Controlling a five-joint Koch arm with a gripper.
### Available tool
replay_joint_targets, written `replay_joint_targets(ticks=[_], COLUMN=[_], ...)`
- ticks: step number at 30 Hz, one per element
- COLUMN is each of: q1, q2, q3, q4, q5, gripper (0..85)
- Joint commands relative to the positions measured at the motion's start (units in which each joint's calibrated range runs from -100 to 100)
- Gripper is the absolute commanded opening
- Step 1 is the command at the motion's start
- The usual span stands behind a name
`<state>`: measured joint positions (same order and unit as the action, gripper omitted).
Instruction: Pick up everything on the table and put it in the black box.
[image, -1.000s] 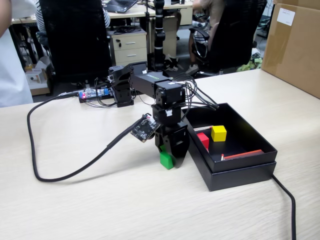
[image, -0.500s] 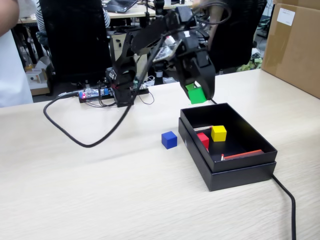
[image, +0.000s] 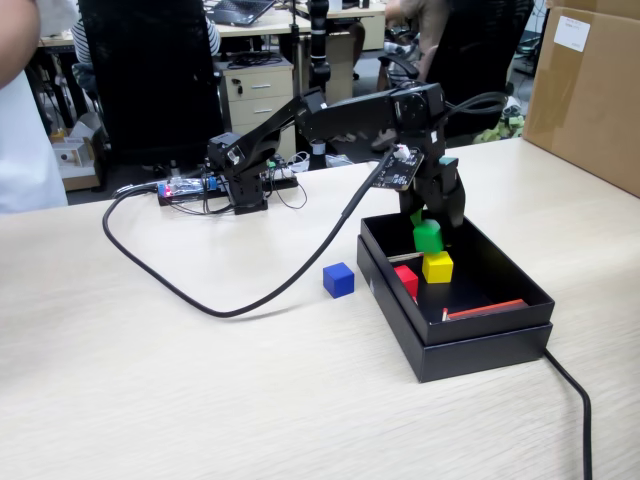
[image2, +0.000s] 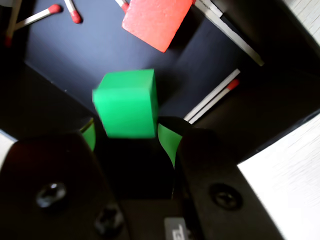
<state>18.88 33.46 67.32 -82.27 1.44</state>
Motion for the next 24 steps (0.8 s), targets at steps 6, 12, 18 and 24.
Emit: replay_joint_targets(ticks=[6, 12, 18, 24], q1=[-1.32, -4.54, -9.23, -11.62], q2=[-14.70, -33.29, -47.52, -51.31], q3=[1.58, -10.20, -32.42, -45.38], q4=[-5.12, -5.12, -5.12, -4.25], q5=[-0.20, -1.37, -2.15, -1.51], gripper=[38.4, 40.4, 46.4, 47.1])
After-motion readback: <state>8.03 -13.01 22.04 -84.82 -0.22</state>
